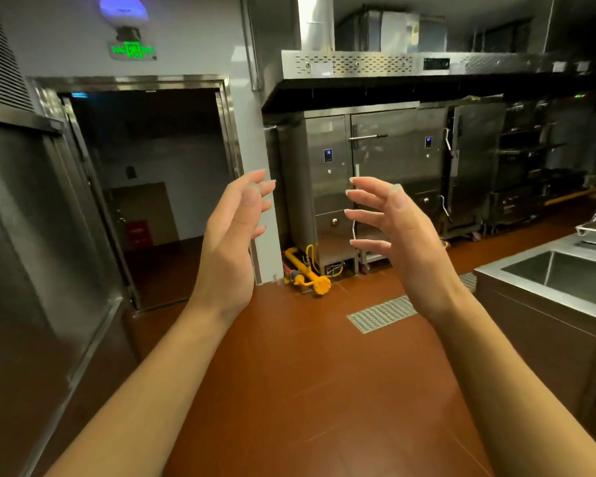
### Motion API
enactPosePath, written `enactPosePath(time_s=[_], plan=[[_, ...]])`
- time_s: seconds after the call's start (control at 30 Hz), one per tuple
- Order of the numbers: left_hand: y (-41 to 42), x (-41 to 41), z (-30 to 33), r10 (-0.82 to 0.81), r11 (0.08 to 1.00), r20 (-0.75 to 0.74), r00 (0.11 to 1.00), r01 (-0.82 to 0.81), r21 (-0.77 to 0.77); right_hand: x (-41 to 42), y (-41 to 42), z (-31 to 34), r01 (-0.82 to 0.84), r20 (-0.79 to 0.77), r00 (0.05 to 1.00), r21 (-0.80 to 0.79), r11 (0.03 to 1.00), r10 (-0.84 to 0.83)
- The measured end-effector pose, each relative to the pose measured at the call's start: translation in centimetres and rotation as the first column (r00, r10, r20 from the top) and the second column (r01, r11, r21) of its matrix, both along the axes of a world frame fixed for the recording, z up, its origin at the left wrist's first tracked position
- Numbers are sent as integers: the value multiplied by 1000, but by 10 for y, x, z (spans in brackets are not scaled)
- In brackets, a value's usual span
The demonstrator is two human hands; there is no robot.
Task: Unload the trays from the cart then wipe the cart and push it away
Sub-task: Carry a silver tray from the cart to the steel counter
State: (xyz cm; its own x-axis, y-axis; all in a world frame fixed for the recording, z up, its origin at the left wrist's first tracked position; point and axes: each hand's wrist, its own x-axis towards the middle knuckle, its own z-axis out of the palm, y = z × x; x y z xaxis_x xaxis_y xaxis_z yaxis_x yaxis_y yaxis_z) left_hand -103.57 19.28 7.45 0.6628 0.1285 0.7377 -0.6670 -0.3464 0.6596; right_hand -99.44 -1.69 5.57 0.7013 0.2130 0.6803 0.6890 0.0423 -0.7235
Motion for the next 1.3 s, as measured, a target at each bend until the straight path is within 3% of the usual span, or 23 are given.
enactPosePath(time_s=[0.17,0.37,0.5,0.6,0.7,0.8,0.97,1.1,1.3], plan=[[-20,132,5,-37,999,-78,996,38,13,118,-20,-4,53,-42,998,26,998,-52],[-100,261,-2,-236,969,-128,963,243,39,205,-104,-18,251,-118,962,39,967,-245],[-182,328,-15,-422,902,-153,893,431,23,225,-183,-34,456,-173,877,5,890,-448],[-270,365,-29,-589,801,-202,783,599,-14,221,-253,-40,638,-261,748,27,770,-611],[-361,380,-44,-741,653,-241,627,756,-40,199,-314,-46,778,-398,587,34,628,-705],[-448,385,-57,-857,473,-253,449,880,-39,168,-360,-60,886,-321,425,-44,462,-846],[-585,372,-74,-954,105,-290,79,992,-74,116,-427,-84,994,-319,43,-81,73,-947],[-666,333,-81,-925,-200,-324,-198,979,-28,68,-442,-98,967,-406,-239,-21,-252,-882],[-732,229,-114,-752,-549,-452,-479,835,29,-12,-414,-128,770,-522,-564,-54,-635,-639]])
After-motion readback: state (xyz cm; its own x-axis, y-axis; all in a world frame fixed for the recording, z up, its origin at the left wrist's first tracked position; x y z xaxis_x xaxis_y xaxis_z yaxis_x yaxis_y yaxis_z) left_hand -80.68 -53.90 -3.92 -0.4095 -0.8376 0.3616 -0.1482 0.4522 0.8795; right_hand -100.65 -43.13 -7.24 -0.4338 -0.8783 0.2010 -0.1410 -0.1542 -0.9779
